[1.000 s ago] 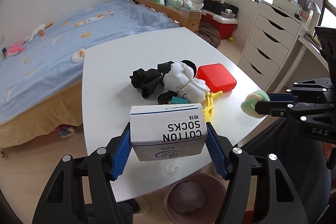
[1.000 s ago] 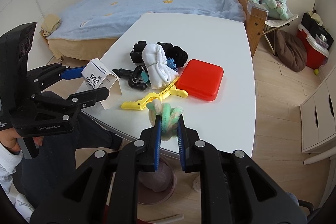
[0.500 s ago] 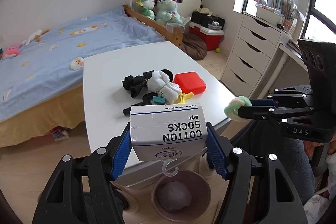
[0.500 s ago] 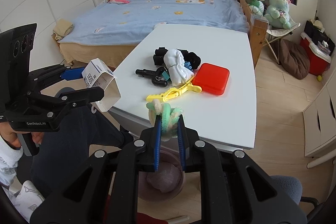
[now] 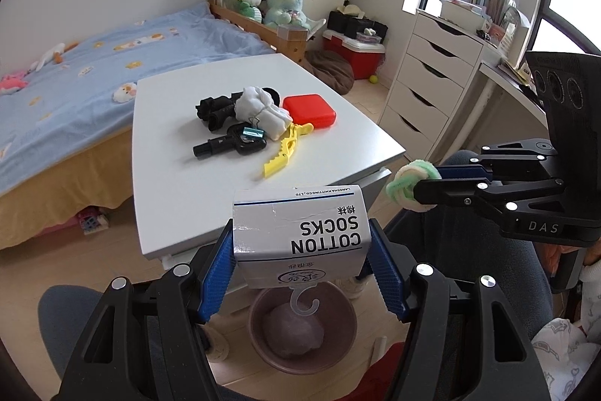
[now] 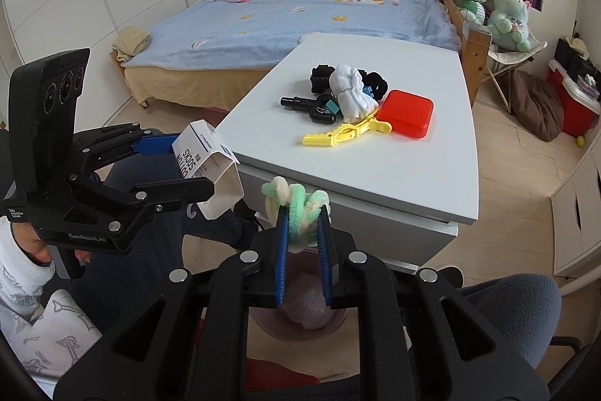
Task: Collect trash
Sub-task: 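Carry both items over the wastebasket and open both grippers to drop them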
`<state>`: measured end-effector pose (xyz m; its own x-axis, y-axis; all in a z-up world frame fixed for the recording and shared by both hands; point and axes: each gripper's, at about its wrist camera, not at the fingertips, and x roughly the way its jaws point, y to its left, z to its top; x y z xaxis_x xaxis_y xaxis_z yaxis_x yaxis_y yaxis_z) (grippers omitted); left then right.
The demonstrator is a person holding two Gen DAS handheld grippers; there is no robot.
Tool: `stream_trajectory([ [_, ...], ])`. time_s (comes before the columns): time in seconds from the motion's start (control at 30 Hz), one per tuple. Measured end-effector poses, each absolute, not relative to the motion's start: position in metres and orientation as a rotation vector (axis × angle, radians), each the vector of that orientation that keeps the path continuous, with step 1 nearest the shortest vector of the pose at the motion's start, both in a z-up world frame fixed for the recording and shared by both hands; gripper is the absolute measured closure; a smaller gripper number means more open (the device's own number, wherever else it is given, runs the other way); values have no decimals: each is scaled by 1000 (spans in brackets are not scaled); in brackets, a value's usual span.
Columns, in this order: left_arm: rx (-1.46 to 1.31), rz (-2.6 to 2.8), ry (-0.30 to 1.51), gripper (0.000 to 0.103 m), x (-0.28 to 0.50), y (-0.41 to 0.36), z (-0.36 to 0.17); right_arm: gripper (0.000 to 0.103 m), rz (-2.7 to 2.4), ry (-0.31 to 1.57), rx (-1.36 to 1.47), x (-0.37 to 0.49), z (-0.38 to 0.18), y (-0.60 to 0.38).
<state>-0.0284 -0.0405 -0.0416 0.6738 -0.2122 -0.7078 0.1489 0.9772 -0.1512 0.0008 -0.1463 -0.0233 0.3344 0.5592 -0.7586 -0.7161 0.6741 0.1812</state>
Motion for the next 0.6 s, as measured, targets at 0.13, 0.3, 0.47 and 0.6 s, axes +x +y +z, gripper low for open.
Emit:
stream_trajectory([
  [0.13, -89, -223, 815, 37, -33, -46, -46, 89, 842, 911, -193, -4, -26, -149],
  [0.3, -133, -228, 800, 12, -33, -43, -47, 89, 844, 917, -187, -6, -29, -152],
  [0.47, -161, -187, 804, 8, -32, -35, -49, 89, 849, 919, -181, -7, -30, -153],
  [0.6, -154, -166, 808, 8, -34, -33, -50, 89, 855, 926, -184, -9, -33, -152],
])
